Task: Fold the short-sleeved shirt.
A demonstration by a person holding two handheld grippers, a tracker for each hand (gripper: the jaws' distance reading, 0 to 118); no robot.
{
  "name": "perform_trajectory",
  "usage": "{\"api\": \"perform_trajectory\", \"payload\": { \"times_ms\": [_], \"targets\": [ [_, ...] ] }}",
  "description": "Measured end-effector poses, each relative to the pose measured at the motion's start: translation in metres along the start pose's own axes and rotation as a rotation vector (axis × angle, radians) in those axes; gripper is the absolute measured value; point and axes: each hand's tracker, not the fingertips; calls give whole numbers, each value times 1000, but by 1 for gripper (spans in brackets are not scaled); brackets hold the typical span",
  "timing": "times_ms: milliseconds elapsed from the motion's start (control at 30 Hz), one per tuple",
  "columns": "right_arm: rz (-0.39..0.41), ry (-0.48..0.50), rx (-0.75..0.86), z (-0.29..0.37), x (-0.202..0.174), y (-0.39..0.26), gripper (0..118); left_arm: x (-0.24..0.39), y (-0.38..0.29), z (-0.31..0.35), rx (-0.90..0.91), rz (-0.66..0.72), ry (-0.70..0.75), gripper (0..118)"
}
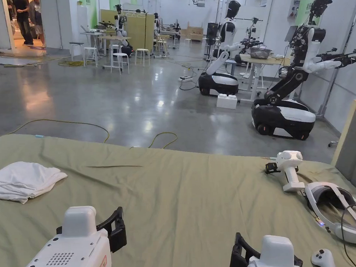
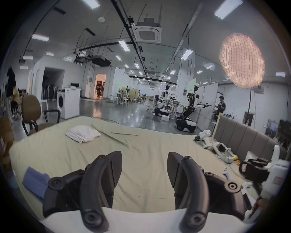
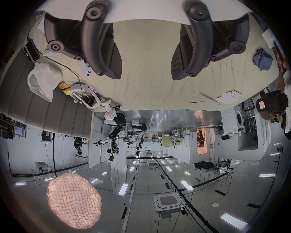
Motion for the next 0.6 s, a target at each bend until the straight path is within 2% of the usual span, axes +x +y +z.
{"api": "perform_trajectory", "payload": {
  "times_ms": [67,167,200,267,333,433,600],
  "targets": [
    [1,-10,-14,-2,0,-1,77,-6,0,0,-11,58,-36,69],
    [-10,-23,-35,-5,2,-4,105,-17,0,-1,-44,202,-113,87],
    [-19,-21,-40,-5,3,-4,110,-23,0,-1,-48,263,-147,88],
    [-36,-10,-46,-5,5,-5,111,-32,-3,-2,-41,376,-196,88],
    [-43,0,-47,-5,7,-6,111,-39,-6,-2,-23,430,-222,88],
    [-50,19,-54,-6,9,-6,111,-40,-9,-1,-1,417,-225,89],
    [-70,42,-27,-5,11,-4,111,-28,-12,3,88,223,-231,89]
  ]
}}
